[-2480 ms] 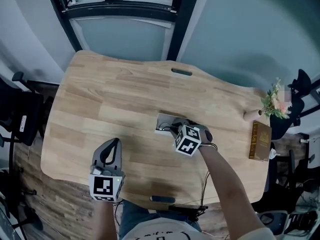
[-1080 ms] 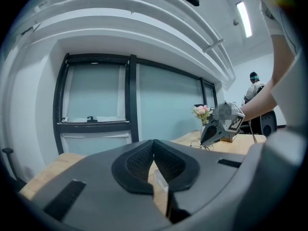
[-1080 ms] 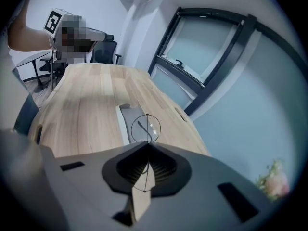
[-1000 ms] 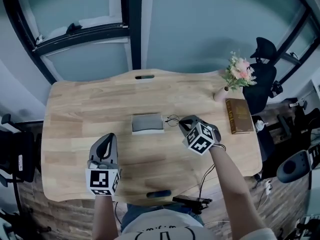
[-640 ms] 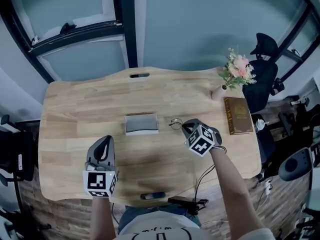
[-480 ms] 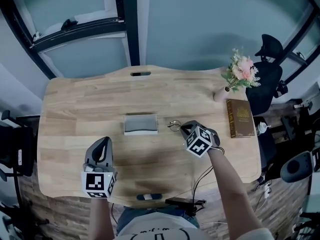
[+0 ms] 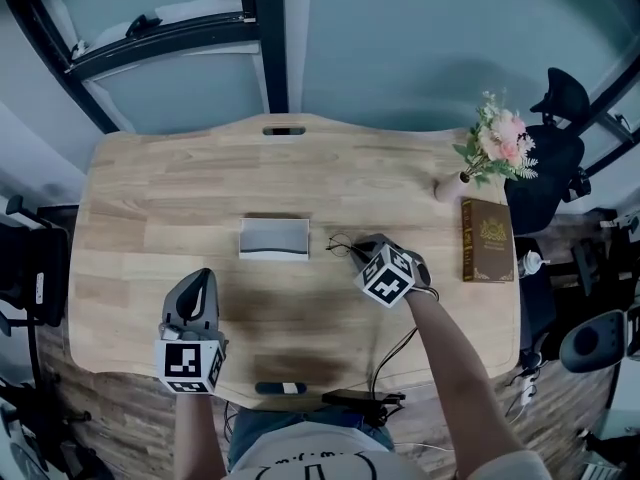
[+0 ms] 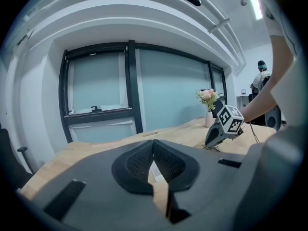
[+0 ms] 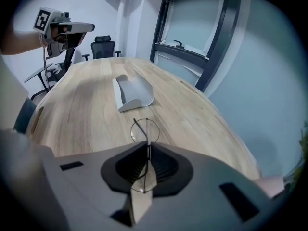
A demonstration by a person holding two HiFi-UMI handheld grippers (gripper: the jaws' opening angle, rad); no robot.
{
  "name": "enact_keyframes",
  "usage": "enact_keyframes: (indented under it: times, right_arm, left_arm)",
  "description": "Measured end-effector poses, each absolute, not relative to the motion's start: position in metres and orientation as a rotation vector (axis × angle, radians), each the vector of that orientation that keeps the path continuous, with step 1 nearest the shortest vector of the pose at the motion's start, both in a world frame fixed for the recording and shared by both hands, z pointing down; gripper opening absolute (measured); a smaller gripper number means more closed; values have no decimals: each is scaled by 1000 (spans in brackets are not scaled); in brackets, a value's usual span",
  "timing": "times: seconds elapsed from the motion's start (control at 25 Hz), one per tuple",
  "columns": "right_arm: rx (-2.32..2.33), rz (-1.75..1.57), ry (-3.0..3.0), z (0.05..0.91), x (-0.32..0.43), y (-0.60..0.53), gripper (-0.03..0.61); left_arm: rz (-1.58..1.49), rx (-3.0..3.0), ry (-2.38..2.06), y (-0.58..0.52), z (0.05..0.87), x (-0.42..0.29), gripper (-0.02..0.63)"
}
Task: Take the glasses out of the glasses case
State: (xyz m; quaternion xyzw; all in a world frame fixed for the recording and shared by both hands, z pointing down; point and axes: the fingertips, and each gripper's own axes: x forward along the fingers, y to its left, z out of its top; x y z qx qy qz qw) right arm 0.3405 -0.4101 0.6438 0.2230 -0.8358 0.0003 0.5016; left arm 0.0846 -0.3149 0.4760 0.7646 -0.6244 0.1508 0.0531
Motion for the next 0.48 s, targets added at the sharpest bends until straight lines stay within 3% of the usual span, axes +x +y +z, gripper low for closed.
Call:
enact_keyframes:
  times: [0.08,0.2,0.32,0.48]
  right_arm:
    - [543,18,-2046,640,339,-410,106]
    - [591,24,-2091,625,337,-409,167]
    - [708,47,-2162,599,335,-410,273]
    - [902,67,-2262,556,329,-402,314]
  left_arm:
    - [461,2309,-1906,-312,477,85,15]
    - [458,2318,-1900,-309,477,89,15]
    - [453,2356,-1875,-306,475,95,15]
    - [416,2424,-1844,-303,464,98,15]
